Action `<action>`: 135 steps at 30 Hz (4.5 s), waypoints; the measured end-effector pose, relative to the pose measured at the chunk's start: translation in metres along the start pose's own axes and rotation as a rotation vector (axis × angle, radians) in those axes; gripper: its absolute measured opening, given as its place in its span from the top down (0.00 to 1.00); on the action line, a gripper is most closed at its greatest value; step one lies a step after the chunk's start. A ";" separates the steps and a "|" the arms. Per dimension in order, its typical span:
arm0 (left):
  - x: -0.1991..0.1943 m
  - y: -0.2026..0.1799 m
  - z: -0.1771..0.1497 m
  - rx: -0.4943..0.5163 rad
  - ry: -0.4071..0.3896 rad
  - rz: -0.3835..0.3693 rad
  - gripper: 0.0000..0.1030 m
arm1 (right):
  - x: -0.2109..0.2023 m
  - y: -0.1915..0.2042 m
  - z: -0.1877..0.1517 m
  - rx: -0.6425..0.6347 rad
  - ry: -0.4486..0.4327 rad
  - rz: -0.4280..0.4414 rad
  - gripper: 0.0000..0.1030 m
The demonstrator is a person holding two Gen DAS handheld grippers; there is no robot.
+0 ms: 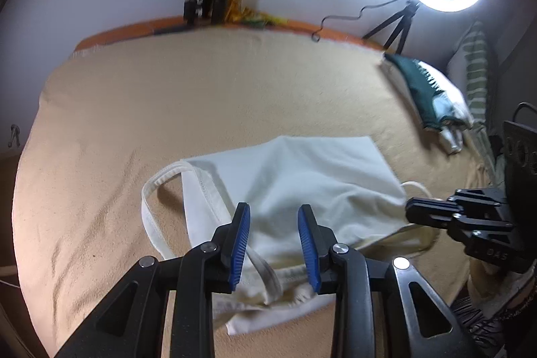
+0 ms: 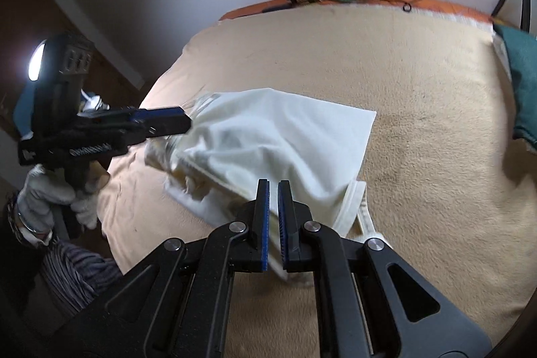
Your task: Fold small clothes
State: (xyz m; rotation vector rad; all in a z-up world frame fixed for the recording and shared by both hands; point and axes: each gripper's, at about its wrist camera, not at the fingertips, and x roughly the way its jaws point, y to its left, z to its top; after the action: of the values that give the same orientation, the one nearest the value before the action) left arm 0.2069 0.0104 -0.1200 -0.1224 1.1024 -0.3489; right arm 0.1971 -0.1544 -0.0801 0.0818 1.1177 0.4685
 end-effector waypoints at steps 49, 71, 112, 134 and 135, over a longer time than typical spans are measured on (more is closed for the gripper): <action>-0.054 0.039 -0.074 -0.135 -0.102 -0.131 0.60 | -0.051 -0.001 -0.035 -0.094 0.024 0.042 0.57; -0.046 0.045 -0.112 -0.175 -0.032 -0.084 0.48 | 0.049 -0.068 0.045 0.113 -0.018 -0.055 0.94; 0.008 0.101 -0.060 -0.510 0.002 -0.427 0.44 | 0.013 -0.094 -0.033 0.389 0.014 0.272 0.56; 0.016 0.070 -0.029 -0.364 -0.082 -0.305 0.93 | 0.025 -0.059 0.000 0.256 -0.002 0.164 0.88; 0.012 0.066 -0.029 -0.339 -0.094 -0.291 0.93 | 0.020 -0.054 0.001 0.232 -0.012 0.152 0.88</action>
State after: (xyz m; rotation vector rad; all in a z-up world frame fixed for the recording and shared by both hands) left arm 0.2001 0.0701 -0.1605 -0.5984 1.0440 -0.4089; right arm 0.2229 -0.1950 -0.1129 0.3743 1.1551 0.4710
